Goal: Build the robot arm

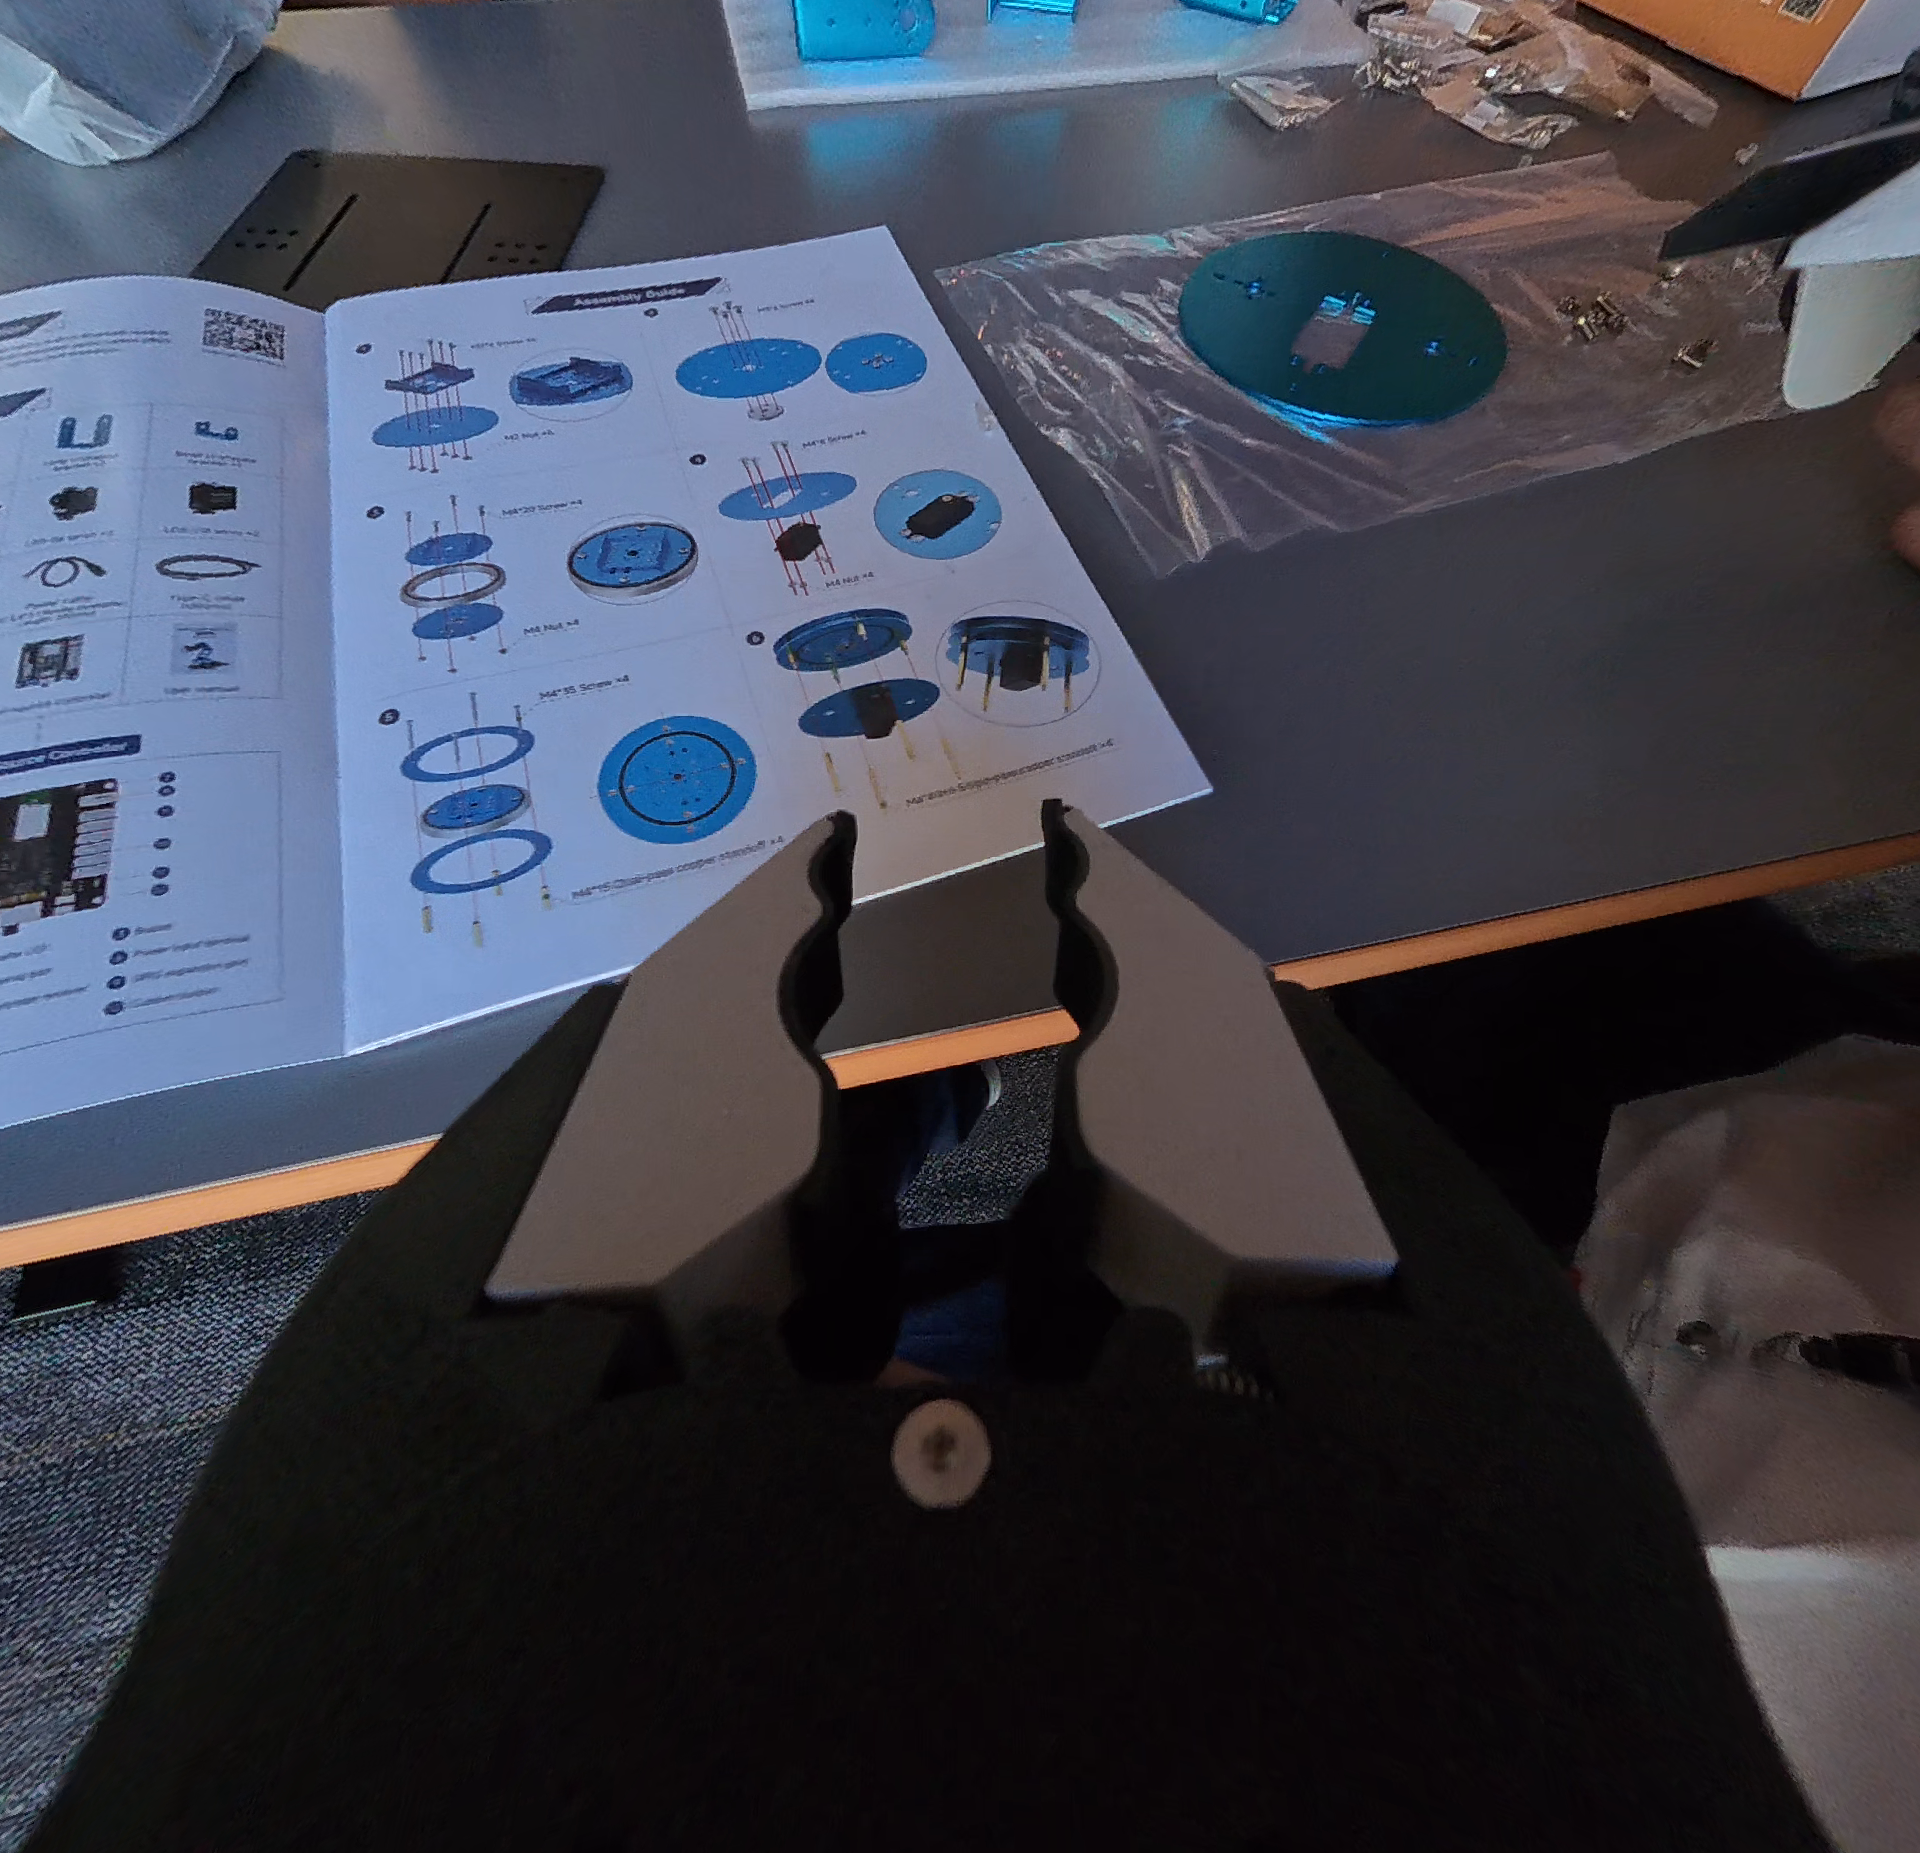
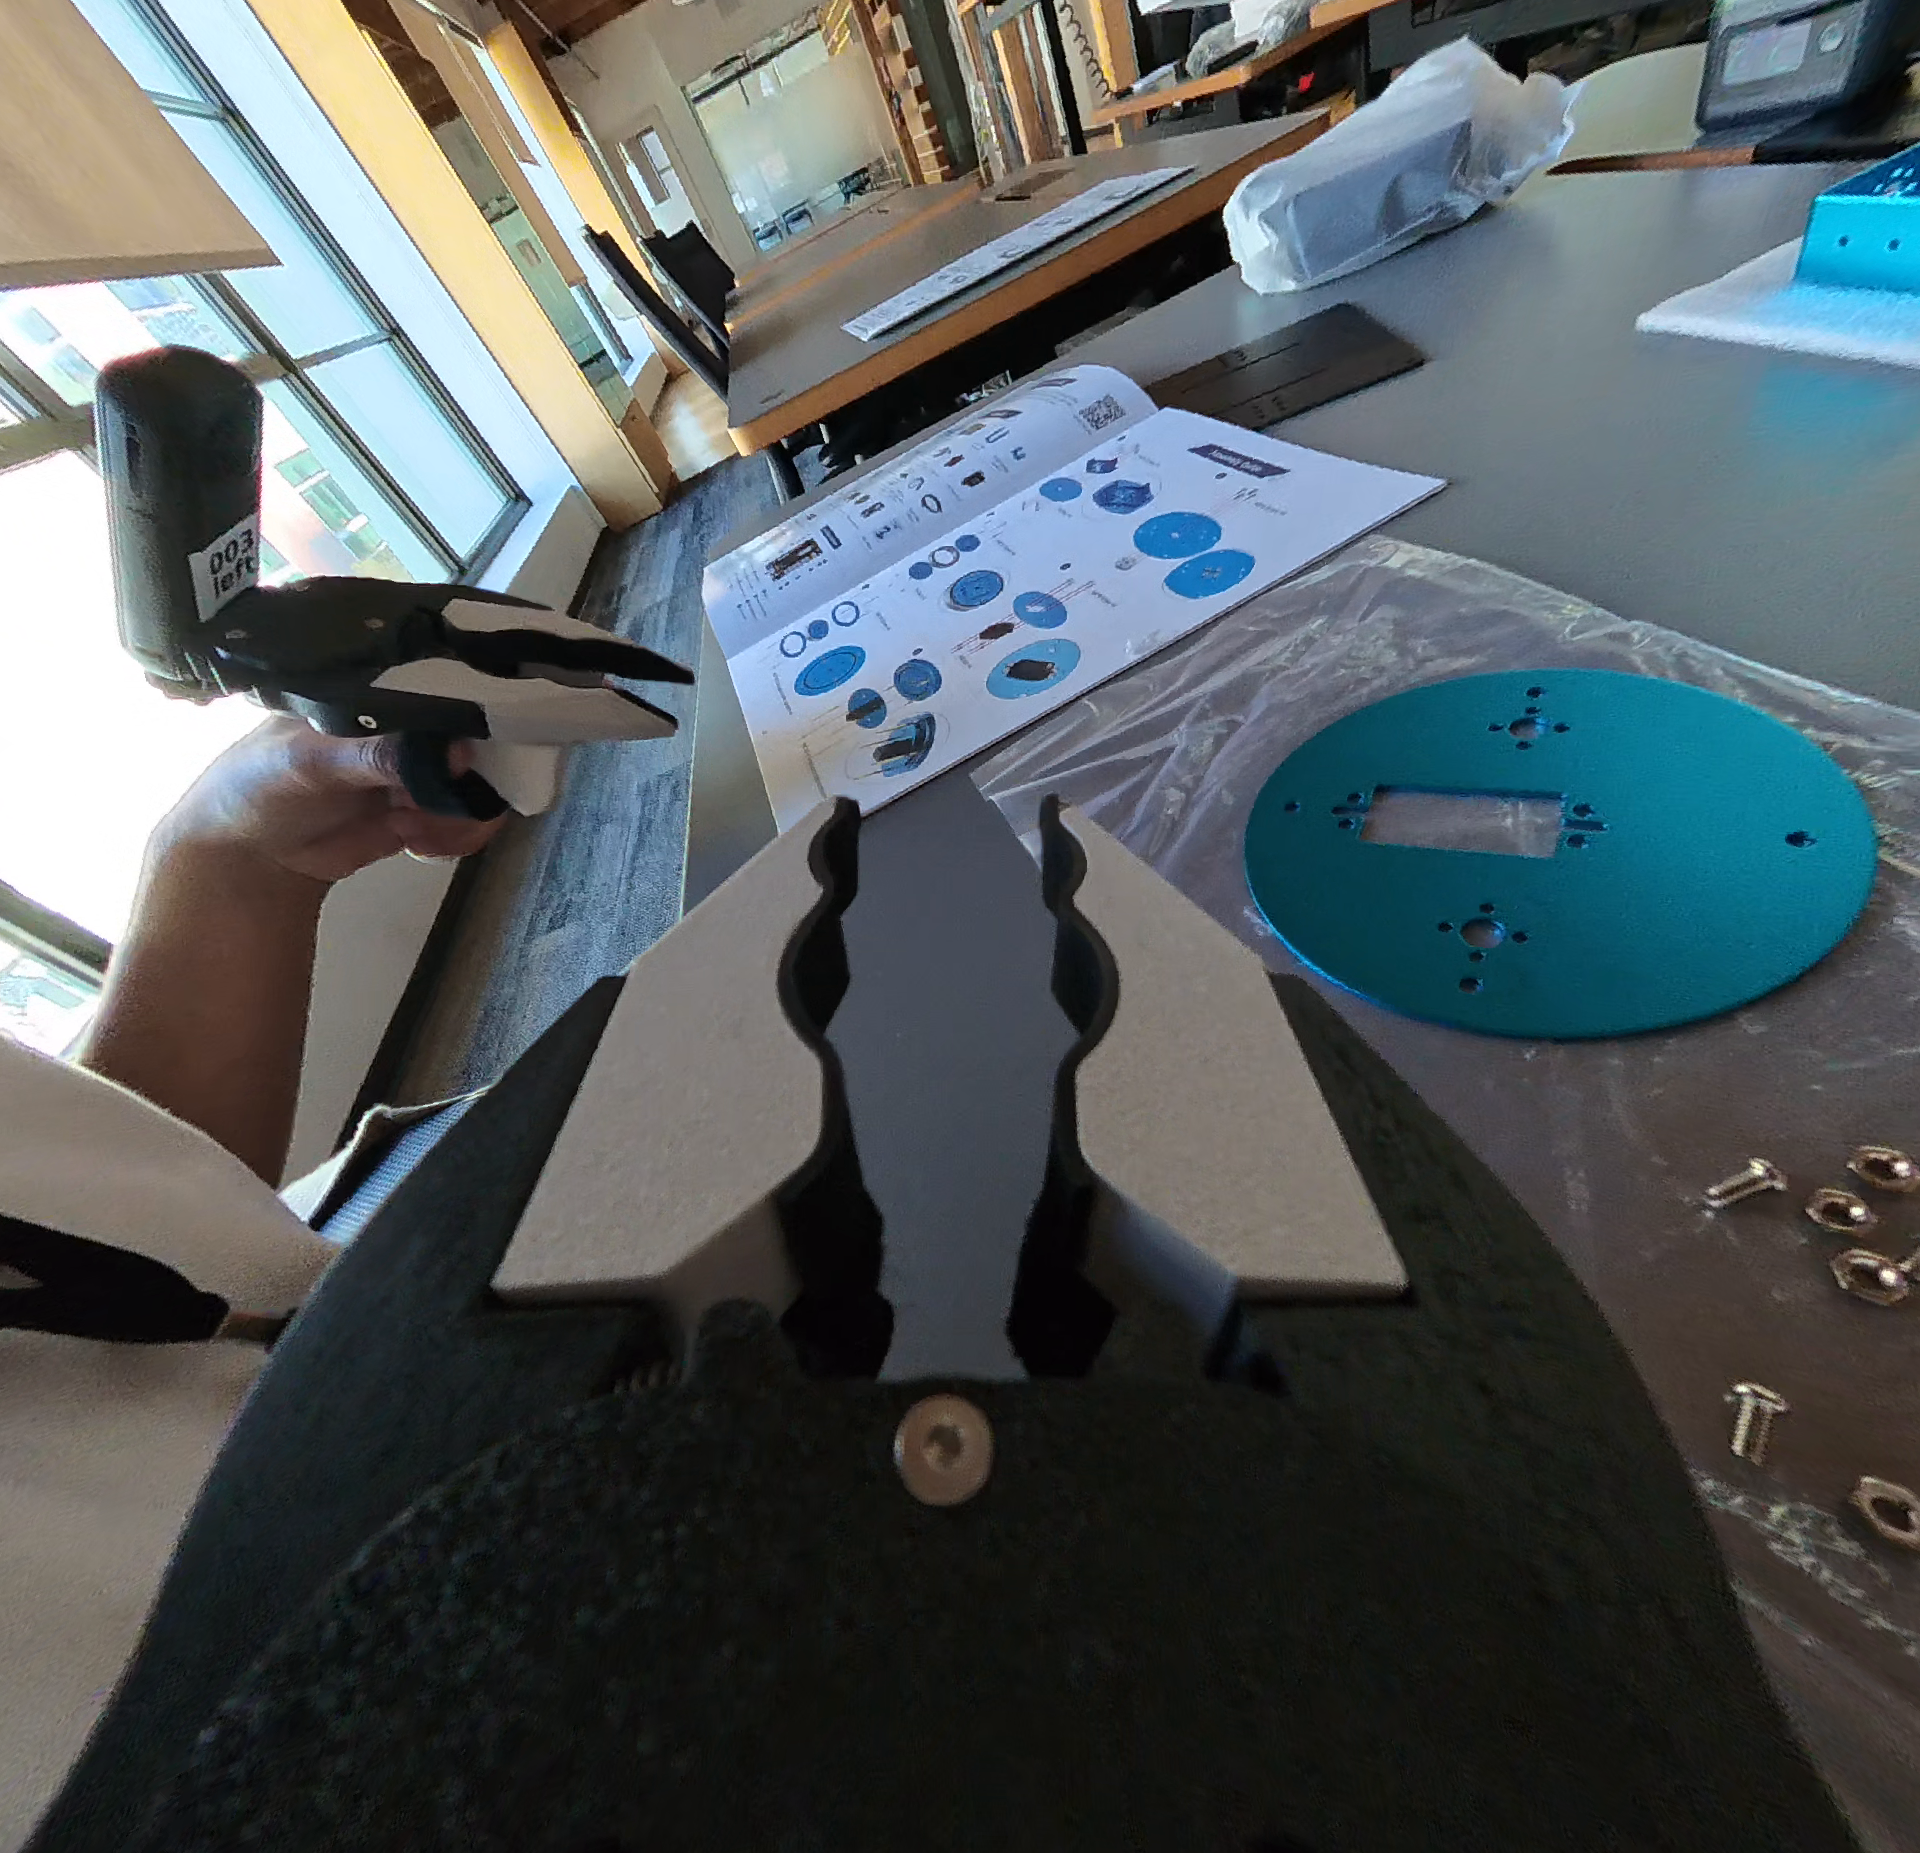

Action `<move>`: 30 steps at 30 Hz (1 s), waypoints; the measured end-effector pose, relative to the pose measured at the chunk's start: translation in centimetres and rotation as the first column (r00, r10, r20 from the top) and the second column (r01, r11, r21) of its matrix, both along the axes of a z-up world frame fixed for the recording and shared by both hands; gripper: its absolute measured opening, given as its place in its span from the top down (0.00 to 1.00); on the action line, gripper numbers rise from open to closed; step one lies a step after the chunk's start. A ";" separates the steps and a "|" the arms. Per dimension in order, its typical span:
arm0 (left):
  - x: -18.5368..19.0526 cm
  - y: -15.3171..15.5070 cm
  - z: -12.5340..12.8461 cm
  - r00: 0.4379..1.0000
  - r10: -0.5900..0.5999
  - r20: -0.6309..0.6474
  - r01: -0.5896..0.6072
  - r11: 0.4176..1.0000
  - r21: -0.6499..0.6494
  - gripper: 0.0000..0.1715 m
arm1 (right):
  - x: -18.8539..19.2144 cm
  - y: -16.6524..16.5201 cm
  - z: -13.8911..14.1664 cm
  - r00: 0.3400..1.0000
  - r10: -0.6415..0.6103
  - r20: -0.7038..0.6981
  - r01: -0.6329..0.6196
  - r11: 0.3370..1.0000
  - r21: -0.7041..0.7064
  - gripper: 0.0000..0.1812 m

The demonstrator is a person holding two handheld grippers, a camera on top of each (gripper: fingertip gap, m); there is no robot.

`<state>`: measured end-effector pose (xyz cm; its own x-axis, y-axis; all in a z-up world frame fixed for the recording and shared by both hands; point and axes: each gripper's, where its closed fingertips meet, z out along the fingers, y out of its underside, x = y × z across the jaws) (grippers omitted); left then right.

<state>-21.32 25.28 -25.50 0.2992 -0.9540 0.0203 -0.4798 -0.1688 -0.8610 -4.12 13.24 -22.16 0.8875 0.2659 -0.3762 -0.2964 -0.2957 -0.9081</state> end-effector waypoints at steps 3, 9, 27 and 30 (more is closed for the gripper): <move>0.5 -0.8 -0.2 1.000 0.011 0.008 -0.011 1.000 -0.008 0.79 | 0.0 -0.1 -0.1 0.995 -0.034 0.089 0.034 0.999 0.005 0.82; 0.6 -1.7 0.0 1.000 0.008 0.018 -0.009 1.000 0.018 0.79 | -0.4 -0.1 0.2 0.993 -0.039 0.116 0.038 0.999 0.014 0.80; -2.2 -0.7 0.4 0.996 0.069 0.052 -0.069 0.998 0.007 0.78 | 0.0 -0.2 -0.4 0.983 -0.077 0.168 0.079 0.997 -0.006 0.82; -2.0 -0.8 0.3 0.997 0.065 0.042 -0.066 0.998 0.017 0.78 | 0.0 -0.2 -0.4 0.983 -0.076 0.167 0.078 0.997 -0.004 0.82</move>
<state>-23.34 24.48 -25.16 0.3607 -0.9325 0.0167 -0.4322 -0.1829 -0.8830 -4.13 13.02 -22.57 0.9557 0.1911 -0.2240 -0.1636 -0.2879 -0.9436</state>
